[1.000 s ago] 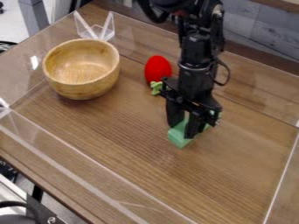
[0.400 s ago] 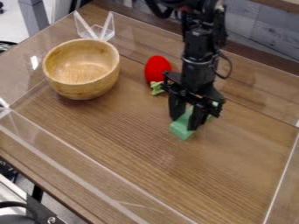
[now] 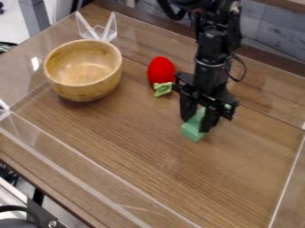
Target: Put the green stick in the brown bowl
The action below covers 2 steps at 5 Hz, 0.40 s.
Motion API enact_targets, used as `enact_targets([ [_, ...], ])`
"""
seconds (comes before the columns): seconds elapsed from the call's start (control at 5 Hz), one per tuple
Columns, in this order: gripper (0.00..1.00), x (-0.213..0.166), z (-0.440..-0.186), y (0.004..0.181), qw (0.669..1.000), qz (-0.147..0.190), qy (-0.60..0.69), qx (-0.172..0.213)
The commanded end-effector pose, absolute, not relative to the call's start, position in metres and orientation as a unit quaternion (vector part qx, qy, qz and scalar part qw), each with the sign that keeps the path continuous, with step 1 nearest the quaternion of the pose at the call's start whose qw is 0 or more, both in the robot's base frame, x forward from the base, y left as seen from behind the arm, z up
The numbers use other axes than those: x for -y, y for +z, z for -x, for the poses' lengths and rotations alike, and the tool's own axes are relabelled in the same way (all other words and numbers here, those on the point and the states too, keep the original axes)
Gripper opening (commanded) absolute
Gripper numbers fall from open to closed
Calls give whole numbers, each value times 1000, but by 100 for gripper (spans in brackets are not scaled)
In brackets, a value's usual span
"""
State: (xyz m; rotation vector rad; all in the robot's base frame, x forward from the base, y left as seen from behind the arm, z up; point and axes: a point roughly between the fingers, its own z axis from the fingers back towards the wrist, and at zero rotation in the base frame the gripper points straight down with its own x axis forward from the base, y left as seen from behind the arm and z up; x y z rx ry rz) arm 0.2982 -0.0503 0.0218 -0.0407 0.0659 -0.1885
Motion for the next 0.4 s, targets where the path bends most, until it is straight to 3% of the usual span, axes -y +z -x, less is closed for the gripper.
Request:
enact_targets([
  [0.0, 0, 66, -286, 23, 990, 27, -129, -41],
  [0.2, 0, 68, -282, 19, 985, 29, -167, -41],
])
